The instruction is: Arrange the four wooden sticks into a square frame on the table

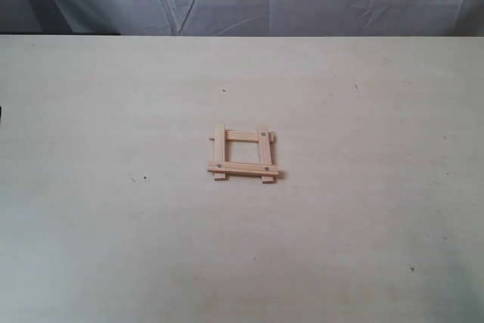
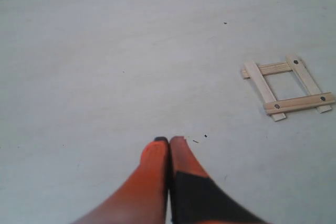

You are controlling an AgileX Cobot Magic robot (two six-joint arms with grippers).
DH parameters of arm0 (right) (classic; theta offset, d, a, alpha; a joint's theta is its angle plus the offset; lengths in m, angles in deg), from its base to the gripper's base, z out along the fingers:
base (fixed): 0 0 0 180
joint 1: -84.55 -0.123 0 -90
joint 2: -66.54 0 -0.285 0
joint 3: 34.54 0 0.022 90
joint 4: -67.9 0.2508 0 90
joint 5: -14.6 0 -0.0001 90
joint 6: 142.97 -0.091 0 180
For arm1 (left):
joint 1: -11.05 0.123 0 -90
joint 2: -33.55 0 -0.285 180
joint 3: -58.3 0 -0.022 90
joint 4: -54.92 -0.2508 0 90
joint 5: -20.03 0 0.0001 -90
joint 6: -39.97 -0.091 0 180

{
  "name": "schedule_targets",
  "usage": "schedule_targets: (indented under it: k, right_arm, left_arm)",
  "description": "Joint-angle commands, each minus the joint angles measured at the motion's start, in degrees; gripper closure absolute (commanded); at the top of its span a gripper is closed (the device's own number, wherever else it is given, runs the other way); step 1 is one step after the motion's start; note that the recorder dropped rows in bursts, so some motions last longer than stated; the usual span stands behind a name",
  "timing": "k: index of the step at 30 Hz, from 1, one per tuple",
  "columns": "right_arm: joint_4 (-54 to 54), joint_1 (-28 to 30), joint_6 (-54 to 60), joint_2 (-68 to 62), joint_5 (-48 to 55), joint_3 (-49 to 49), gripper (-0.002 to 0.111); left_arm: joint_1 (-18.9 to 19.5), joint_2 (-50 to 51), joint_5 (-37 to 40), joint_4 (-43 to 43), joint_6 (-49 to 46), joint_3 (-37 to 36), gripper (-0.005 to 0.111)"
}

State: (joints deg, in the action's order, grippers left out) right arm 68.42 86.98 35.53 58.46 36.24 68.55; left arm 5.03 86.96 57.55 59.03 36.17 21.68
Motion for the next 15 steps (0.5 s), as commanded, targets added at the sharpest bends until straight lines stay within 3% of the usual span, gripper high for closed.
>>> schedule_targets:
  k: [1, 7, 15]
  right_arm:
    - [0.1, 0.2, -0.2, 0.3, -0.9, -0.3, 0.108]
    - [0.1, 0.2, -0.2, 0.3, -0.7, -0.3, 0.108]
    - [0.1, 0.2, -0.2, 0.3, -0.7, -0.3, 0.108]
  left_arm:
    - [0.2, -0.2, -0.3, -0.4, 0.0, -0.2, 0.107]
    - [1.0, -4.4, -1.1, -1.6, 0.4, -2.3, 0.107]
    - [3.4, -21.9, -11.2, -2.7, 0.4, -17.3, 0.107]
